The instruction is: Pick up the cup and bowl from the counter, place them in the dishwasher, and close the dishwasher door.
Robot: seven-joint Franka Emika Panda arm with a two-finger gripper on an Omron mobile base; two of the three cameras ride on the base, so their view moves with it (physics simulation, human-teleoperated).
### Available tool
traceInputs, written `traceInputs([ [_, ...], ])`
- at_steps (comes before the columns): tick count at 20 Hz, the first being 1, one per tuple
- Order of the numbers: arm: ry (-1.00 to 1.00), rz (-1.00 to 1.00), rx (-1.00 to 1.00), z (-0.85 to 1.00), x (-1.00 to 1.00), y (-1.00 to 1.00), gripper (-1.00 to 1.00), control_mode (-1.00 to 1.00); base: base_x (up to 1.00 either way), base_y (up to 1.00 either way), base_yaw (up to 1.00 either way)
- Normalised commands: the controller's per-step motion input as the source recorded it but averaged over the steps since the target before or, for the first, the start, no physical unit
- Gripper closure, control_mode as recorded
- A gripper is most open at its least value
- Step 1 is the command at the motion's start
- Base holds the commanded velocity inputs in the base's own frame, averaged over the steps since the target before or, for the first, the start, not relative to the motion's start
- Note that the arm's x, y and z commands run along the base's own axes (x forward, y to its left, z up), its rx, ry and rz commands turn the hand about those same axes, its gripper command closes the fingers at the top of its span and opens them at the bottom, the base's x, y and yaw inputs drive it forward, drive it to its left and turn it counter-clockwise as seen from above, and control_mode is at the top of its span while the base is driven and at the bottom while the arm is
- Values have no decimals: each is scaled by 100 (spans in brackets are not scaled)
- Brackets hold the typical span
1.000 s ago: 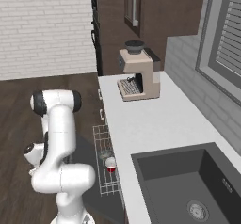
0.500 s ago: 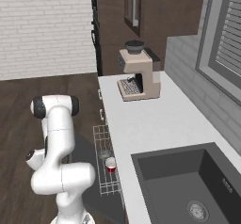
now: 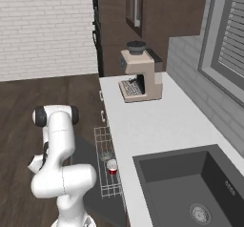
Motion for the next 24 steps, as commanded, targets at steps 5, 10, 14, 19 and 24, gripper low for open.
traceInputs([
  [5,-1,0,-13,-51,24,-22,-100,-100,0,0,0],
  [10,-6,0,-12,-50,10,-53,-100,-100,0,0,0],
  [14,-10,0,-15,-24,1,-78,-100,-100,0,0,0],
  [19,-5,0,-18,-1,0,-99,-100,-100,0,0,0],
  [24,-1,0,-20,0,0,-97,-100,-100,0,0,0],
])
